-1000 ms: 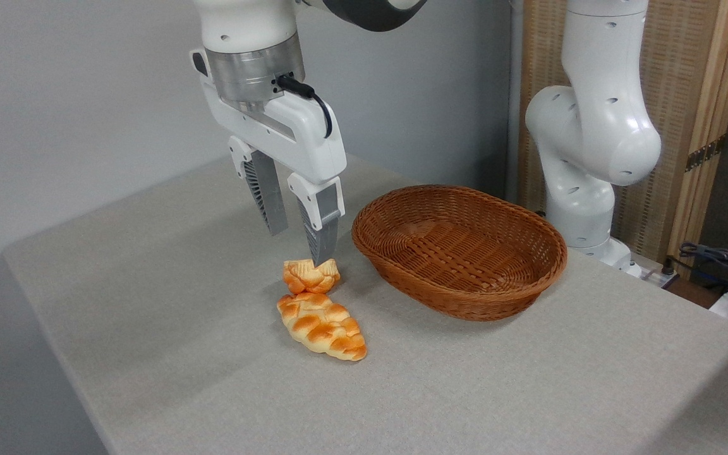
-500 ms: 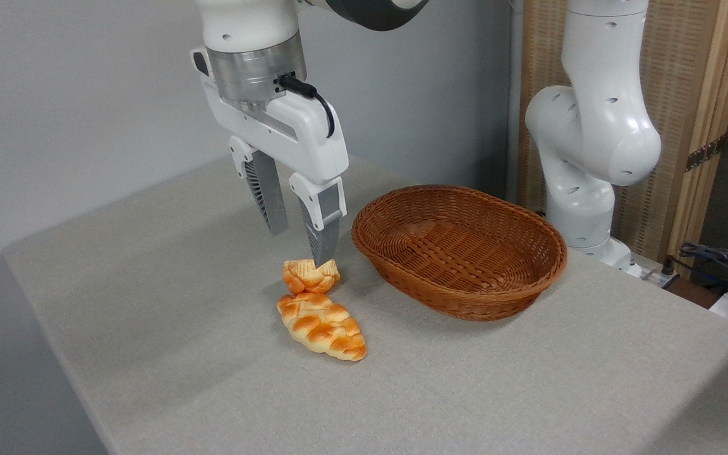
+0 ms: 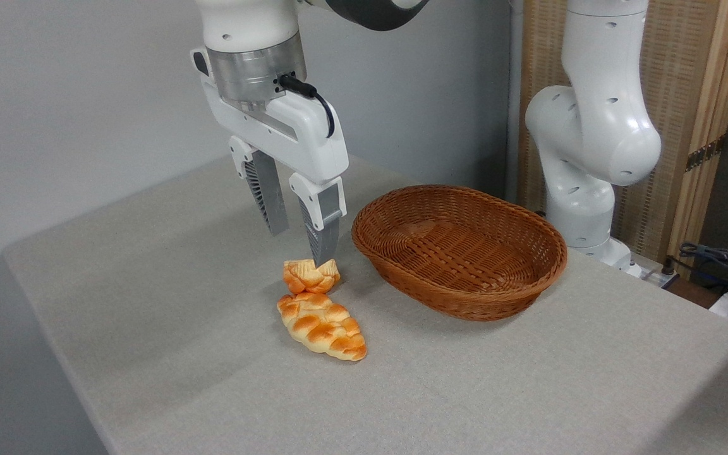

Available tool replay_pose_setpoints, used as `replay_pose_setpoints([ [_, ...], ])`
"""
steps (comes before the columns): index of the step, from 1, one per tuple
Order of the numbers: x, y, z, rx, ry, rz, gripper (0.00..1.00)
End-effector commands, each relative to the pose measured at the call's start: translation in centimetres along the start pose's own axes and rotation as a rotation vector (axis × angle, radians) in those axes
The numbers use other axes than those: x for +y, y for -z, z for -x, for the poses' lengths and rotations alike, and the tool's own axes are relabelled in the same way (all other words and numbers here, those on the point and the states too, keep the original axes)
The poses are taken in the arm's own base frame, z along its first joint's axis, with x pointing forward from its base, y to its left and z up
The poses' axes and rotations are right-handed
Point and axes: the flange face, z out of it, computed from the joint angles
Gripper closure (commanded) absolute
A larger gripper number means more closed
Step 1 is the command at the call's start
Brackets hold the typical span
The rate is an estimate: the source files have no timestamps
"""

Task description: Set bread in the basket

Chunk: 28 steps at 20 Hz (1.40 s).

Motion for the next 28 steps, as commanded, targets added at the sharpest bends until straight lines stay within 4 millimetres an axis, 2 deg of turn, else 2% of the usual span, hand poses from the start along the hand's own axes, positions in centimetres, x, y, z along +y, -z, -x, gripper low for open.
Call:
replay_pose_setpoints([
  [1, 0.19, 0.63, 0.23, -0.002, -0.016, 0.023, 0.00],
  [28, -0.01, 0.57, 0.42, -0.004, -0.027, 0.023, 0.00],
])
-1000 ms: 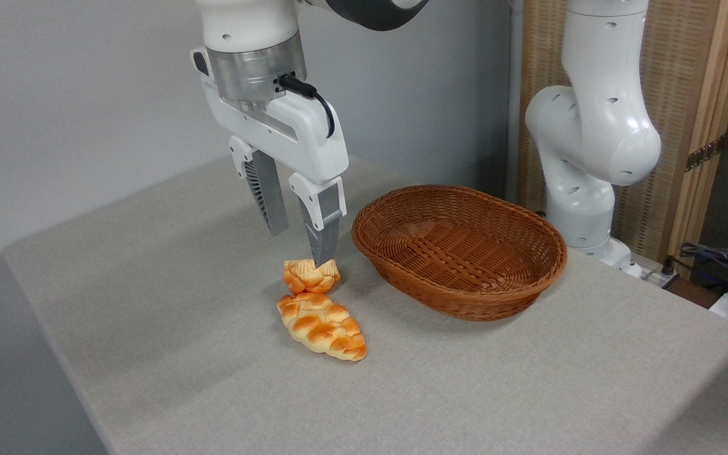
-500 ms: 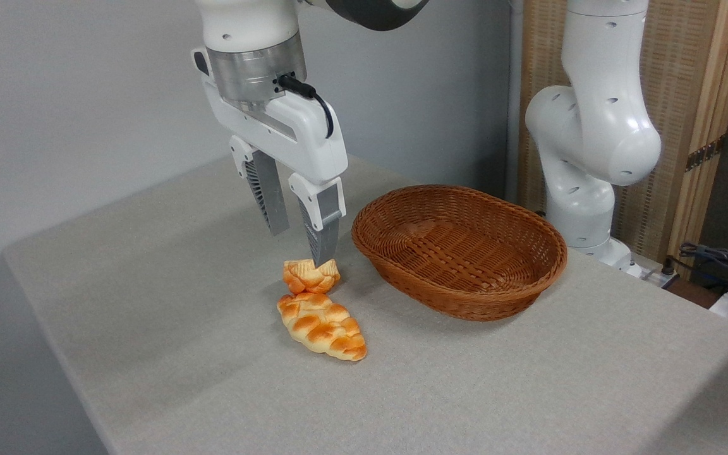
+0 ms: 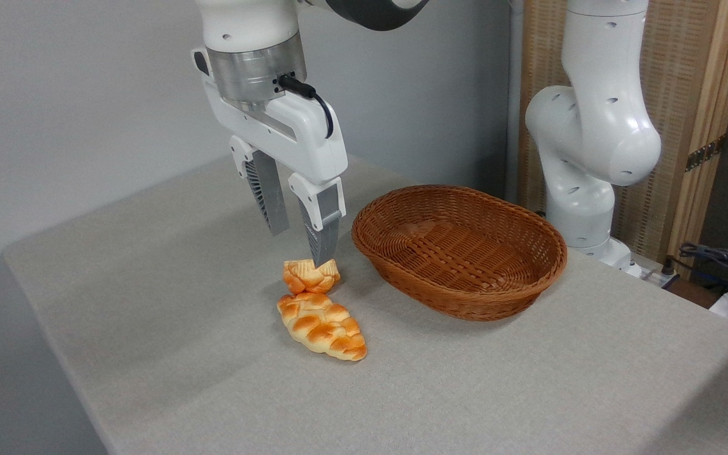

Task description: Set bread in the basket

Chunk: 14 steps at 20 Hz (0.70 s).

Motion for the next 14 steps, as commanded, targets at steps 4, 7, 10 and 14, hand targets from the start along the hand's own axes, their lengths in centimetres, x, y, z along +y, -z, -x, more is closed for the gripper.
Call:
replay_pose_setpoints([
  [4, -0.13, 0.57, 0.55, -0.005, -0.010, 0.023, 0.00],
  [7, 0.06, 0.21, 0.61, -0.025, -0.012, 0.040, 0.00],
  [10, 0.05, 0.22, 0.60, -0.024, -0.013, 0.039, 0.00],
  [14, -0.01, 0.04, 0.68, -0.030, -0.033, 0.043, 0.00],
])
